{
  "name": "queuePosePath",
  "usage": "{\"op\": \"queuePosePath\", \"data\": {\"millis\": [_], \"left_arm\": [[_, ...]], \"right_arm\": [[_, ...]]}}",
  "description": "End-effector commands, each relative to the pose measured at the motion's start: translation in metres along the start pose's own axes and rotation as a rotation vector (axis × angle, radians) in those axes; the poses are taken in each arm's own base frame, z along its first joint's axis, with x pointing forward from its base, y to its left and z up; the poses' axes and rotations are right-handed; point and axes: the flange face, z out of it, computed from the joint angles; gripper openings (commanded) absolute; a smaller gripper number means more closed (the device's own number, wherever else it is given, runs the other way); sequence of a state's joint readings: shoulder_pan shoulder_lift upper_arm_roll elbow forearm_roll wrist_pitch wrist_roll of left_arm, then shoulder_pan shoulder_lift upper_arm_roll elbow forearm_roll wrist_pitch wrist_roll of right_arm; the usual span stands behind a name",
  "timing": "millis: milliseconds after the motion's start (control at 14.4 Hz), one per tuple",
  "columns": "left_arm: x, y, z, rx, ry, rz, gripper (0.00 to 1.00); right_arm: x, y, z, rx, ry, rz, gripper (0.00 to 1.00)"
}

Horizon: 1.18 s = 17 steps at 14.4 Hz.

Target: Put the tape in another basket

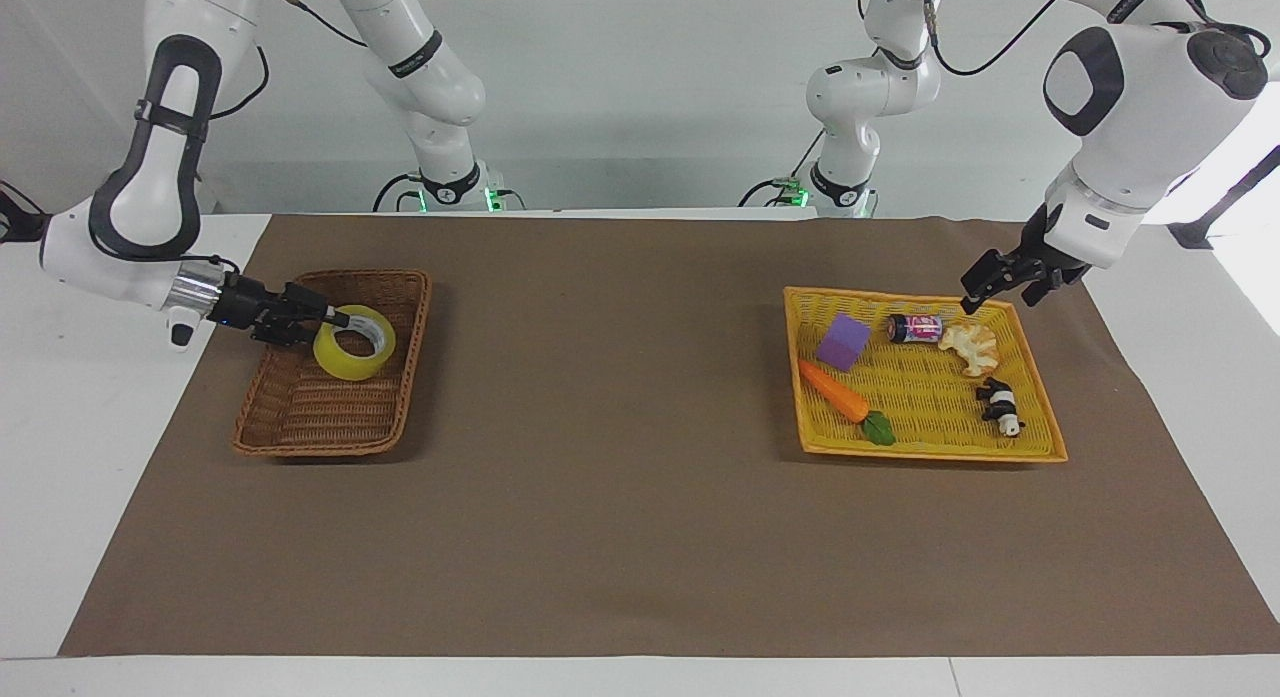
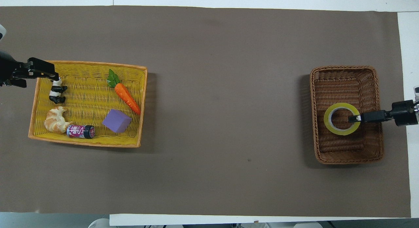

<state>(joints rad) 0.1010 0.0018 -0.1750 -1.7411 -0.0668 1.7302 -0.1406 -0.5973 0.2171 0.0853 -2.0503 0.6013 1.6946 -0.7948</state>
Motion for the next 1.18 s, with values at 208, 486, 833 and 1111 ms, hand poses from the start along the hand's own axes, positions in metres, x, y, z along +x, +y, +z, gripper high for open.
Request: {"op": "queuePosePath", "data": {"millis": [208,486,833,1111], "left_arm": [[-0.014,0.001,-0.003,0.076,-0.049,0.027,0.99],[-0.015,0.009,-0.004,0.097,-0.047,0.062,0.99],[-0.019,0.01,-0.005,0.095,-0.067,0.065,0.99],[-0.026,0.022,-0.001,0.101,-0.066,0.089,0.99]], "right_arm": [[0.021,-0.055,-0.043,-0.172,-0.018,-0.148,1.0],[0.035,-0.108,-0.059,-0.276,-0.021,-0.17,1.0],[0.035,-0.216,-0.093,-0.581,-0.025,-0.188,1.0],[0.025,-0.272,-0.107,-0.755,-0.063,-0.097,1.0]]}}
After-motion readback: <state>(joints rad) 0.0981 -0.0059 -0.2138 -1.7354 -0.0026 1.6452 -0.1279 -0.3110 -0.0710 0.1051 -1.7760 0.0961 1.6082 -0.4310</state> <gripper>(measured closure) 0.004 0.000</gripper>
